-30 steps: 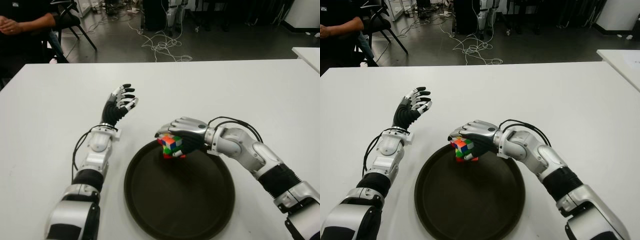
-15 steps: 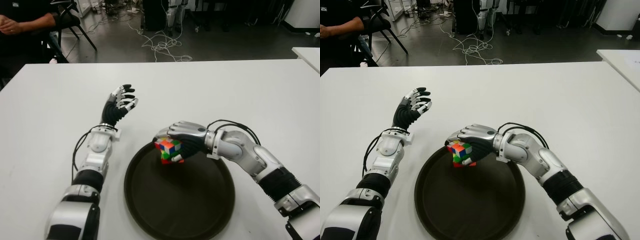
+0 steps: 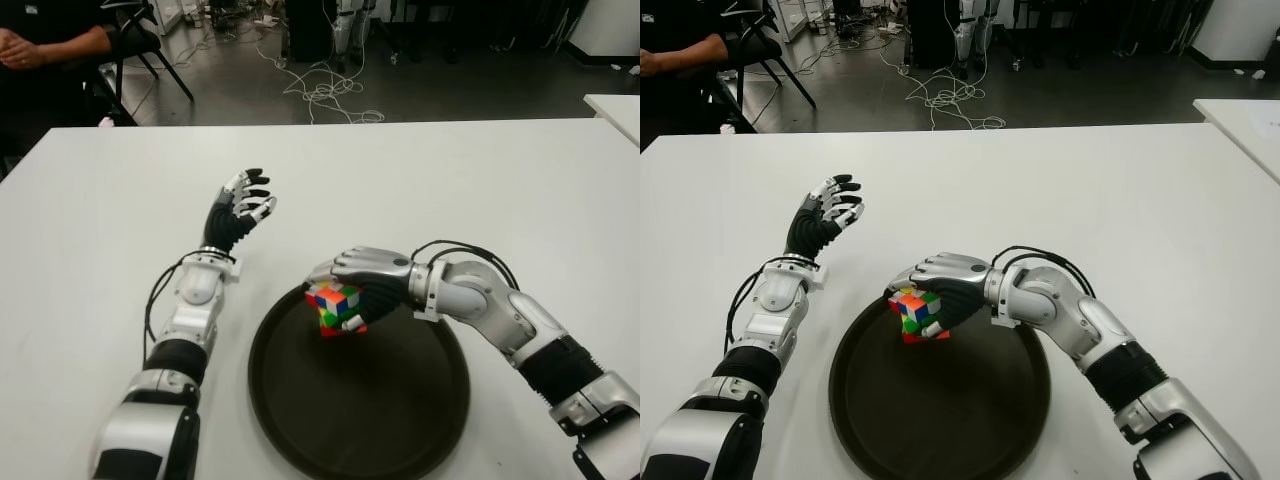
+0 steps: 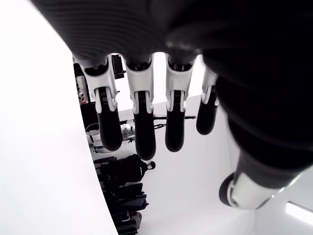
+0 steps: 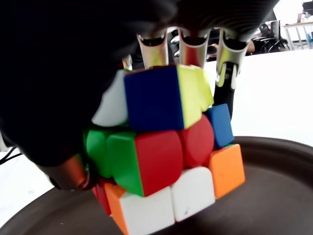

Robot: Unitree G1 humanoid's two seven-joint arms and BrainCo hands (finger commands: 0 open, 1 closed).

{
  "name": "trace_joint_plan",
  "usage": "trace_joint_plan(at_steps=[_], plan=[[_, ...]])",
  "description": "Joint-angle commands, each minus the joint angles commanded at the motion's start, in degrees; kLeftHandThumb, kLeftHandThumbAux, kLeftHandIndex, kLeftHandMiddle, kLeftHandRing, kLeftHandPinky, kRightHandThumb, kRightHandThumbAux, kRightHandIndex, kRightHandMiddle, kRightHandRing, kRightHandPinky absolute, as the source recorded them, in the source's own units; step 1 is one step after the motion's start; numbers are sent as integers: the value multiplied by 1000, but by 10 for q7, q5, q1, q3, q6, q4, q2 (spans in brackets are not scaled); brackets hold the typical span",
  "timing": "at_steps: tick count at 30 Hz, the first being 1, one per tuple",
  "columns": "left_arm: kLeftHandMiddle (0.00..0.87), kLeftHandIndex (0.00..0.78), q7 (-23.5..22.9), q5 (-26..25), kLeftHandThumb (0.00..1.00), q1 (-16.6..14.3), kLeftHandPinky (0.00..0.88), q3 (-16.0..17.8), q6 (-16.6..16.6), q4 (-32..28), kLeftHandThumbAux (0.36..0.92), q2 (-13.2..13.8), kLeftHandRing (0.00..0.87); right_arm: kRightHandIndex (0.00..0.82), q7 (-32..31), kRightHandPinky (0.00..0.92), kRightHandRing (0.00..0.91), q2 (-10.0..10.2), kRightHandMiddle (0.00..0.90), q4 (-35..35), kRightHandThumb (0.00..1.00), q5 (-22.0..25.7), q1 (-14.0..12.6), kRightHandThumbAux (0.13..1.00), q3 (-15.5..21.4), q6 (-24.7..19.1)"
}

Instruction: Pick up the Rubik's Cube and put it in the plate

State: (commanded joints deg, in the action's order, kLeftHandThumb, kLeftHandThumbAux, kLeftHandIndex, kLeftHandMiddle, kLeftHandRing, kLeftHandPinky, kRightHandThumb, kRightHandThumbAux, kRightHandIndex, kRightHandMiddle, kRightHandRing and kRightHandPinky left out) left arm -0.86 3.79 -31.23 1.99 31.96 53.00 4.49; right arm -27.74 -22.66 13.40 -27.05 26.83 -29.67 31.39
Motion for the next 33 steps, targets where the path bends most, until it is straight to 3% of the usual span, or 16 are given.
trace_joint_plan(at_steps=[5, 23, 33], plan=[[262, 211, -4, -2, 49, -1, 296, 1, 2, 2, 679, 1, 275, 359, -11, 390, 457, 0, 508, -12, 820, 7, -5, 702, 1, -5], [265, 211, -10, -6, 68, -3, 300, 4, -1, 5, 708, 4, 277, 370, -15, 369, 424, 6, 483, -25, 822, 13, -13, 701, 9, -7], [264, 213, -11, -8, 53, -3, 297, 4, -3, 4, 716, 3, 274, 370, 12, 439, 460, 8, 495, -19, 823, 1, -19, 699, 13, 12]])
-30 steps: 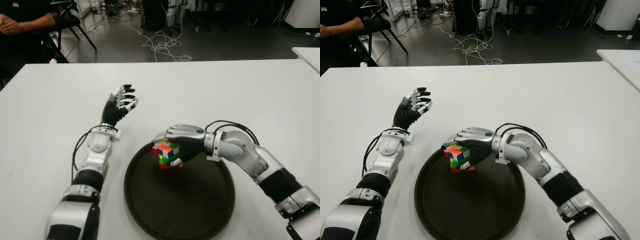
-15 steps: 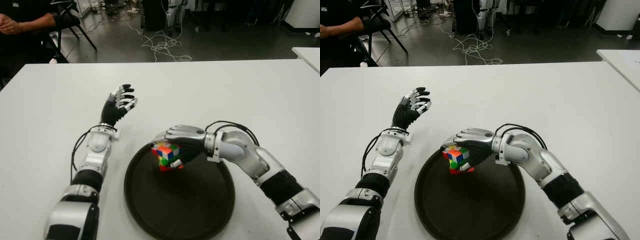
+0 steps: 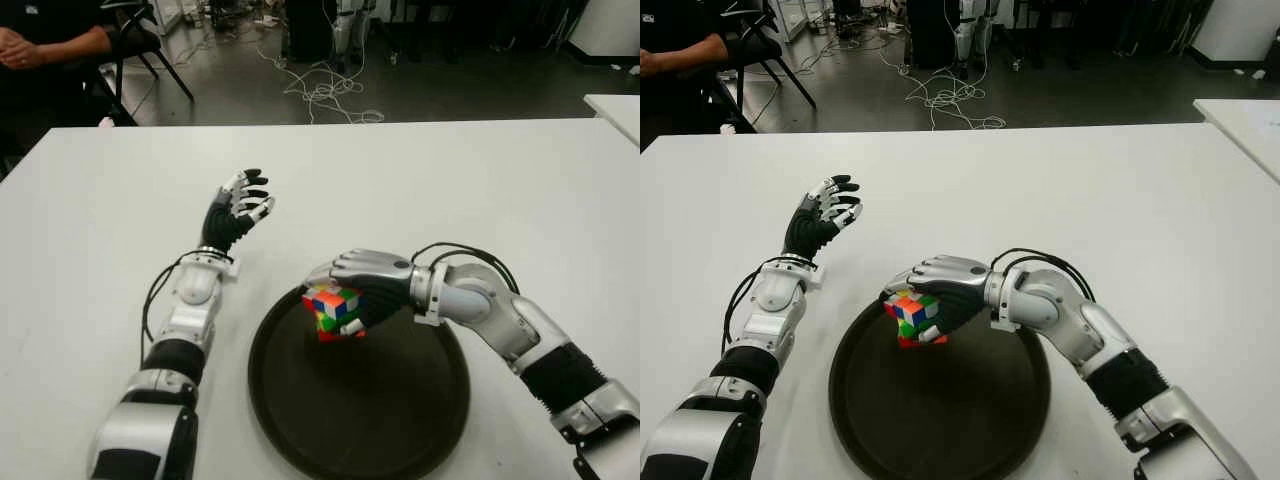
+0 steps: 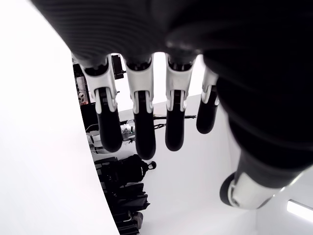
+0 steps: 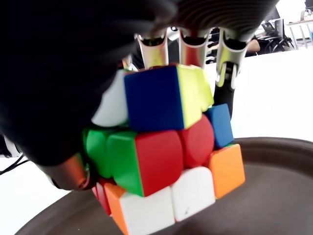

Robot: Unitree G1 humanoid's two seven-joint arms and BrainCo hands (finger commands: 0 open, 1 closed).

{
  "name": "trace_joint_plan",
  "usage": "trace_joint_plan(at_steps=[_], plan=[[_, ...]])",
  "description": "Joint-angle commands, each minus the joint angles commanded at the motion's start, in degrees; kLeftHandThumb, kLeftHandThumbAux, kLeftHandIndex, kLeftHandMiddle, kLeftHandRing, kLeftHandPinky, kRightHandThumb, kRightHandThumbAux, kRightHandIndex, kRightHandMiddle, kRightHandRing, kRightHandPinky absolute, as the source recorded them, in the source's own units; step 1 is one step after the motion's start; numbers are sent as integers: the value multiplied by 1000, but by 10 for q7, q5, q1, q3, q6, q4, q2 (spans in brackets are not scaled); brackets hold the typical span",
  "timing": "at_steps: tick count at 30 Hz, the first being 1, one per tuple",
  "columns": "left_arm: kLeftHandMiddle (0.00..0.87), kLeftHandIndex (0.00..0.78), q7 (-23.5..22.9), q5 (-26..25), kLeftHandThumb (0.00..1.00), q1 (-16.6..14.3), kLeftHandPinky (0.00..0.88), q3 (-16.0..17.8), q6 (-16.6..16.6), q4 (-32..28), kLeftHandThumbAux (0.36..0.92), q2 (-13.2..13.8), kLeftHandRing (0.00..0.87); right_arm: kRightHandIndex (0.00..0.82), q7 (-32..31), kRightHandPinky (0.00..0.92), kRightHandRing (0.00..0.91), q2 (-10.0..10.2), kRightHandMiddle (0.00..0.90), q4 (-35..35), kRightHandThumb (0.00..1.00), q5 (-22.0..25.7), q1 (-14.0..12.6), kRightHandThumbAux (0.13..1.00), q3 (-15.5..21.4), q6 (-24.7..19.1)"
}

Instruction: Pick up the Rubik's Cube and put it in the plate

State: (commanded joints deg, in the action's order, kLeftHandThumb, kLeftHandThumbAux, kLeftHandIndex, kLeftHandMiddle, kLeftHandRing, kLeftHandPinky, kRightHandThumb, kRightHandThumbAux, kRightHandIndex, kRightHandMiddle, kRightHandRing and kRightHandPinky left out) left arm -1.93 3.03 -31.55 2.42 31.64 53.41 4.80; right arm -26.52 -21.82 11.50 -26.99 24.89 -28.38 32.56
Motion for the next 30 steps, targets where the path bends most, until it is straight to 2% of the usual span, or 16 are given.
trace_joint_plan(at_steps=[7, 11, 17, 18, 20, 25, 26, 27, 30], plan=[[267, 211, 0, -1, 48, 0, 299, 1, 0, 0, 723, 0, 278, 376, 40, 463, 476, 9, 497, 16, 825, 0, -5, 697, 6, 31], [272, 219, -1, -2, 52, 1, 301, 1, -1, 0, 724, -1, 283, 385, 58, 434, 450, 13, 483, 23, 826, 1, -7, 696, 9, 45], [274, 222, -2, -4, 63, -1, 305, 1, 2, 3, 734, 0, 285, 431, 70, 300, 296, 22, 425, 32, 829, 9, -13, 697, 13, 50], [274, 222, -3, -4, 65, -1, 306, 1, 3, 3, 731, 0, 285, 419, 71, 274, 261, 23, 341, 33, 777, 10, -13, 713, 14, 49], [274, 221, -3, -5, 66, -1, 307, 1, 4, 4, 724, 0, 284, 407, 70, 246, 225, 25, 261, 34, 730, 12, -15, 728, 14, 48], [275, 214, 3, -1, 59, -2, 301, 0, 8, 7, 708, 0, 282, 396, 61, 160, 144, 29, 143, 34, 680, 21, -17, 744, 13, 44], [276, 214, 4, -1, 57, -2, 299, 0, 9, 7, 706, 0, 281, 274, 57, 133, 119, 29, 118, 34, 450, 23, -17, 783, 13, 43], [277, 214, 4, -1, 55, -2, 297, 0, 9, 8, 706, 1, 281, 195, 51, 116, 103, 29, 101, 34, 288, 27, -17, 812, 13, 42], [273, 217, 3, -1, 47, -3, 289, 0, 10, 9, 716, 1, 276, 85, 40, 89, 73, 29, 70, 35, 94, 34, -16, 817, 12, 40]])
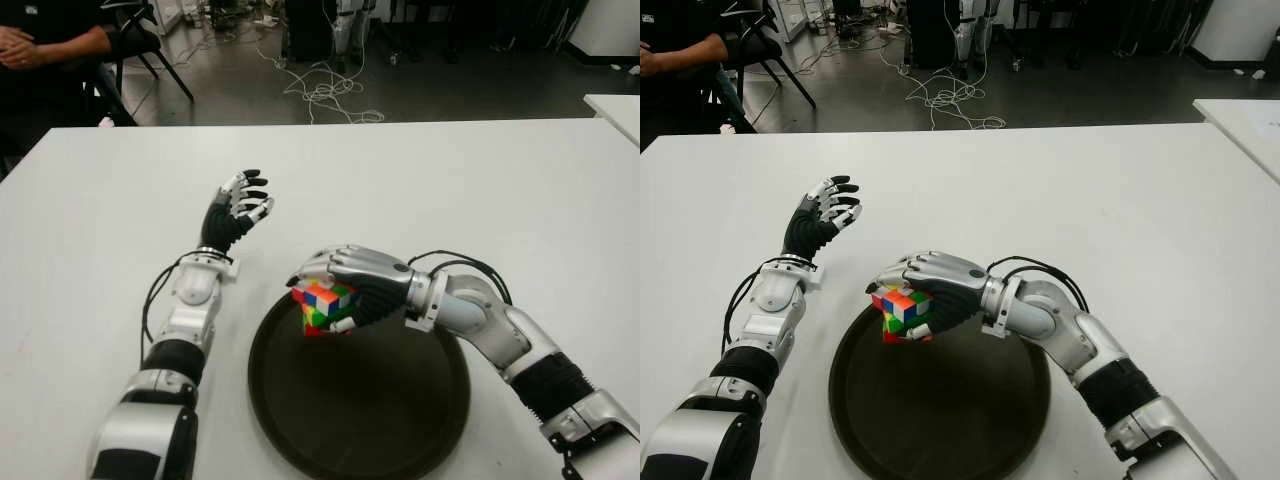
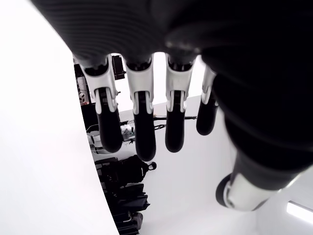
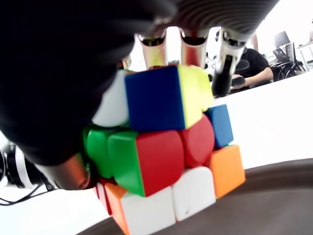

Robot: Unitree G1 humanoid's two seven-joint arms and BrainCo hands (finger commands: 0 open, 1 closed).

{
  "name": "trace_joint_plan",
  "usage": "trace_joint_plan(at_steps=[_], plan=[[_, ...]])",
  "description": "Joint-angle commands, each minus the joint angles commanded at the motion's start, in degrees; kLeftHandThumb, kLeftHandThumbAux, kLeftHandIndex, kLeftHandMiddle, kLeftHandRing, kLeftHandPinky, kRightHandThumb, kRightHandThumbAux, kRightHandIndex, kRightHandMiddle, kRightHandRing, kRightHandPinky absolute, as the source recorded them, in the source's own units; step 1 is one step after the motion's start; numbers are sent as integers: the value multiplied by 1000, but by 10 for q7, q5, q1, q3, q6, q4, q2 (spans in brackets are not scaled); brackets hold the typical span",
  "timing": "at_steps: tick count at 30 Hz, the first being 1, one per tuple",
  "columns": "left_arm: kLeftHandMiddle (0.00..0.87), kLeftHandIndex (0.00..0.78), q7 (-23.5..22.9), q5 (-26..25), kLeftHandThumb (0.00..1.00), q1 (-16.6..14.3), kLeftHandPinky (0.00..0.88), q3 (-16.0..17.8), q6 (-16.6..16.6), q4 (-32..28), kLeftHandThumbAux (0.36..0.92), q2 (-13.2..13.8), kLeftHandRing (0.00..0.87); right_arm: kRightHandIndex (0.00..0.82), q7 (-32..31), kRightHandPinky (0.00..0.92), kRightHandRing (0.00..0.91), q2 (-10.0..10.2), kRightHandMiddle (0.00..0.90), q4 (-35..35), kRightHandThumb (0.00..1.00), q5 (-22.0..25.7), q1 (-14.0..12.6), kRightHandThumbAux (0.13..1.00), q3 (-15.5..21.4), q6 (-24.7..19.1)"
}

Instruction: Pick up the Rubik's Cube and put it in the plate

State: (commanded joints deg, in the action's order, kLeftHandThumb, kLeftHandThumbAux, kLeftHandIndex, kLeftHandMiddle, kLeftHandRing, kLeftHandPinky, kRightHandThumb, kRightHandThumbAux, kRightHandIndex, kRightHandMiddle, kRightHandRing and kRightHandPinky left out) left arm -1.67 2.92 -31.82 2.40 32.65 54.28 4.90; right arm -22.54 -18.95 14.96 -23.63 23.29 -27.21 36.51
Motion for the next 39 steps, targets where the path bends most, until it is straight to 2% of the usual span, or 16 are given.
trace_joint_plan(at_steps=[3, 8, 14, 27, 39], plan=[[268, 220, -3, 0, 40, 0, 284, -1, -2, -1, 724, 1, 272, 40, -12, 61, 51, -1, 50, -1, 30, 3, 2, 795, -1, -4], [267, 208, -3, -1, 43, 0, 293, -1, -6, -1, 707, 1, 275, 16, -22, 48, 33, -1, 35, -3, 5, 3, 2, 757, 0, -6], [274, 220, -2, 0, 34, 1, 275, -2, -9, -4, 715, 1, 276, 4, -23, 39, 24, -1, 26, -1, 0, -2, 2, 720, 1, 0], [276, 216, -4, -2, 63, 1, 299, -1, -11, -5, 720, 1, 284, 3, -15, 29, 12, 3, 21, 7, 0, 0, -1, 665, 3, 12], [265, 218, -3, 0, 51, 2, 286, -3, -13, -7, 710, 2, 272, 3, -7, 48, 28, 3, 25, 3, 0, -13, -1, 609, 8, 3]])
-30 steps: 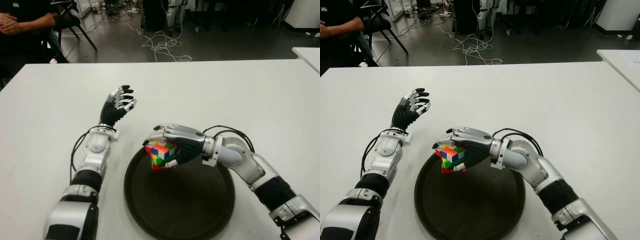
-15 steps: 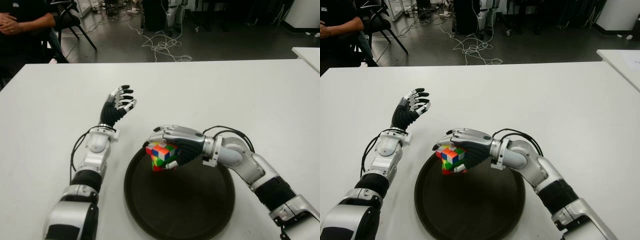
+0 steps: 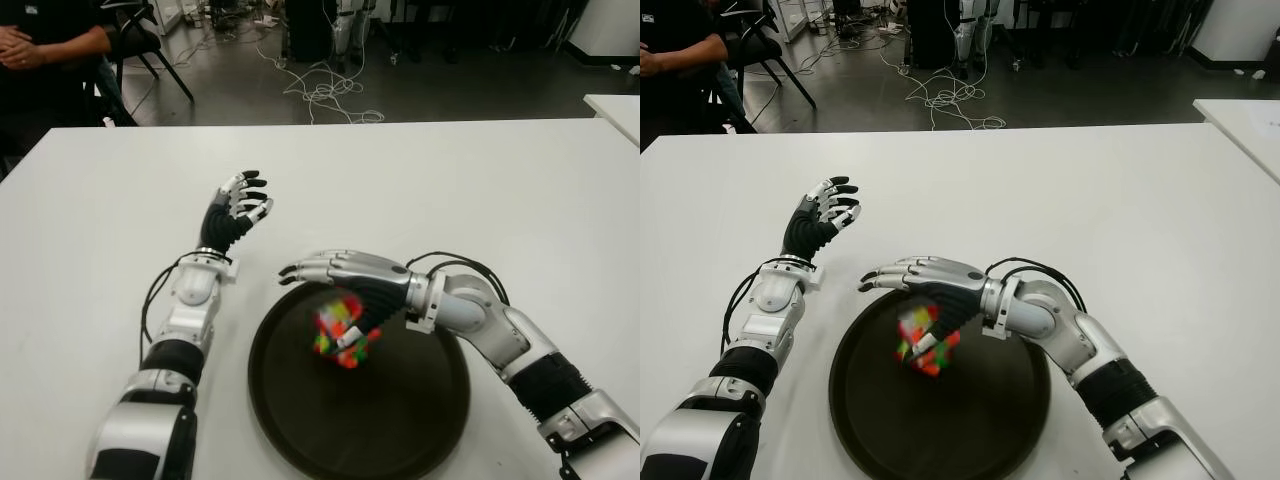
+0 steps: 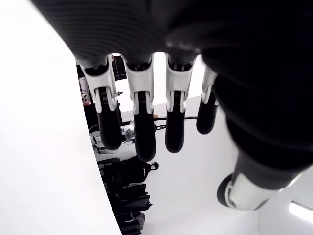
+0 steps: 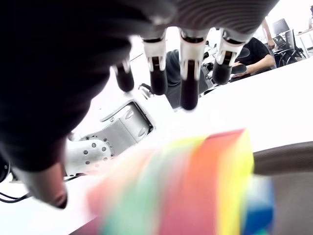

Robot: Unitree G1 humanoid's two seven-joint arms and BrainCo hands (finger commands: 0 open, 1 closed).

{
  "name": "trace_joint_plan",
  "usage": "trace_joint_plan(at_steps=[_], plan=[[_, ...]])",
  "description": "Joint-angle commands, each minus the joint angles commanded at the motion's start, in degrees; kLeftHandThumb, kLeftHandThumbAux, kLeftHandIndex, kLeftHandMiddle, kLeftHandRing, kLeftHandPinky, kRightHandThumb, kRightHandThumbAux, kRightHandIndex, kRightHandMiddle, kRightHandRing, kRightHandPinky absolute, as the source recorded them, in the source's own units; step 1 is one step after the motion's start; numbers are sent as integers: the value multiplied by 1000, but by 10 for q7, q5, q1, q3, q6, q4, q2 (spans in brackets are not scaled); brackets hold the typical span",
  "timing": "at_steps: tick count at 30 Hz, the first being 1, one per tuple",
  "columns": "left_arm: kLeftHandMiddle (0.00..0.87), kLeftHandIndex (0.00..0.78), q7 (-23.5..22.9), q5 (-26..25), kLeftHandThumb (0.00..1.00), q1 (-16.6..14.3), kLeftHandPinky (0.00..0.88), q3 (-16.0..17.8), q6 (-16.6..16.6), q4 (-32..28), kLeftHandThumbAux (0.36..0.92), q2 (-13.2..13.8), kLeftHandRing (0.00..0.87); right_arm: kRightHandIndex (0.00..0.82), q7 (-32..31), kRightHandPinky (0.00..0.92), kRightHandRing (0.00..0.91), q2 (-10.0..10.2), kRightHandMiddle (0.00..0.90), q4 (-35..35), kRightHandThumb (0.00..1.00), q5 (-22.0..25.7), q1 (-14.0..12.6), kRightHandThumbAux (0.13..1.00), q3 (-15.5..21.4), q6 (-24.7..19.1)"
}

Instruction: Pick up the Rubik's Cube and put it in the plate

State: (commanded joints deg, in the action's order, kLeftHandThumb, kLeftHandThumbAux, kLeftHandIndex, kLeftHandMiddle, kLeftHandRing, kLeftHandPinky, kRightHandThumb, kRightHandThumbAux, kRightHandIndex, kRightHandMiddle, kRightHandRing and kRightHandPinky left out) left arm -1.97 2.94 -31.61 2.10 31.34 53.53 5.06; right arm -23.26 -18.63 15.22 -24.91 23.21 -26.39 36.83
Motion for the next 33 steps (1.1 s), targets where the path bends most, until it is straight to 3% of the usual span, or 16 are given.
trace_joint_plan(at_steps=[12, 24, 29, 33], plan=[[271, 219, -1, 4, 24, 0, 261, -4, 2, -1, 713, 3, 267, 0, 20, 40, 22, -1, 13, 6, 0, -17, 4, 598, 2, 0], [279, 219, 0, 1, 68, -1, 300, -1, 5, 2, 704, 1, 281, 0, 32, 1, 2, -2, 12, 20, 0, -13, 11, 584, 5, 12], [268, 210, 0, 1, 72, -1, 302, 0, 4, 3, 697, 0, 280, 0, 23, 0, 0, -8, 12, 15, 0, -4, 19, 575, 13, 7], [261, 203, -1, 0, 57, -1, 302, 0, 4, 2, 701, 1, 278, 0, 5, 0, 0, -35, 13, 12, 0, 18, 57, 568, 48, -5]])
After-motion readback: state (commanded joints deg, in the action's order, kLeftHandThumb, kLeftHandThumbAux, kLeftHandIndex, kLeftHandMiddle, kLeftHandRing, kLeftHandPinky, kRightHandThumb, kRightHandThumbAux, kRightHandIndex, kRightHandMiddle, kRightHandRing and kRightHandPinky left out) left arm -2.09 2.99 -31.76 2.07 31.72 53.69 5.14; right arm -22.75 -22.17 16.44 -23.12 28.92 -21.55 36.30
